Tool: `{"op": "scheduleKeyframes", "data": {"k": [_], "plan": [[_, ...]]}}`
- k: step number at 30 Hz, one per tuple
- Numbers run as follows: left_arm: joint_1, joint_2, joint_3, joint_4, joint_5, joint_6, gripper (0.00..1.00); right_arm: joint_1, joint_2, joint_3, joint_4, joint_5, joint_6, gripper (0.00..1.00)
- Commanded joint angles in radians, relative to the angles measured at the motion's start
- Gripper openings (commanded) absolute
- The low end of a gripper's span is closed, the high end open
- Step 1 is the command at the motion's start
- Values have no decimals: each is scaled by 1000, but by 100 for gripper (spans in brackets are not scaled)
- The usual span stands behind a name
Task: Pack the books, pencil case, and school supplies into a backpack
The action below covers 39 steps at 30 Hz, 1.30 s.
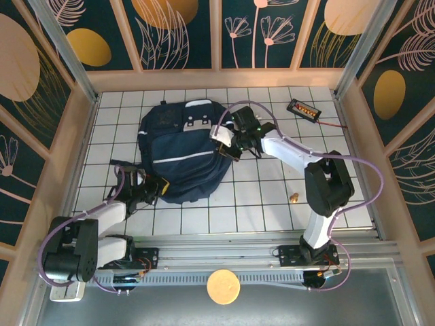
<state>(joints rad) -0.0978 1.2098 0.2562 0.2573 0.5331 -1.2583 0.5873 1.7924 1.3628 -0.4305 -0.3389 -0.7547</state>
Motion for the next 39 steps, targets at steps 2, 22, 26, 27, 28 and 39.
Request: {"op": "scheduleKeyframes", "data": {"k": [2, 22, 26, 27, 28, 39], "plan": [[14, 0, 48, -200, -48, 42, 96, -35, -46, 24, 20, -31, 63, 22], [13, -359, 486, -823, -67, 356, 99, -276, -648, -329, 457, 200, 897, 99], [14, -296, 586, -788, -202, 443, 99, -309, -757, -423, 553, 330, 927, 99], [14, -277, 601, -778, -239, 461, 99, -318, -777, -441, 563, 347, 931, 99], [13, -256, 618, -767, -285, 479, 99, -333, -796, -462, 567, 361, 937, 99], [14, -299, 531, -413, -640, 799, 99, -502, -937, -628, 451, 374, 869, 97]]}}
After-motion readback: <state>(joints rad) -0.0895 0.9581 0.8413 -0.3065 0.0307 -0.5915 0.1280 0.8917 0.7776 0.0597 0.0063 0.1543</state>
